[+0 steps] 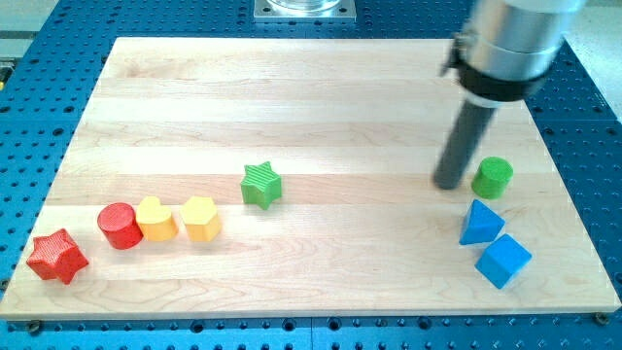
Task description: Place the green circle at the top of the blue triangle
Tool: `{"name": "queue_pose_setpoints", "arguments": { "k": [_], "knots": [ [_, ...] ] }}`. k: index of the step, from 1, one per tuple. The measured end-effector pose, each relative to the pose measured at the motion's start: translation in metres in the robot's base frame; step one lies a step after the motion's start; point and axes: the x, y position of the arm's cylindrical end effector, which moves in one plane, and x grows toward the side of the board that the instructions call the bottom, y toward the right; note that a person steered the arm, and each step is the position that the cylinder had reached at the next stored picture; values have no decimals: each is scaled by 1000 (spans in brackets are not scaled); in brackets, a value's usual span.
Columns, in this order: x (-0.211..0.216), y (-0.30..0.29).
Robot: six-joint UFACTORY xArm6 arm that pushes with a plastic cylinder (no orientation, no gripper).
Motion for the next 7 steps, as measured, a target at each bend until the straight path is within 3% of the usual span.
{"name": "queue_pose_setpoints", "arguments": {
  "k": [1, 2, 3, 5, 6, 7],
  "knots": [
    [-59, 25],
    [-58, 113],
    [-10, 140],
    [13, 48],
    [-35, 44],
    [-41, -55]
  ]
}}
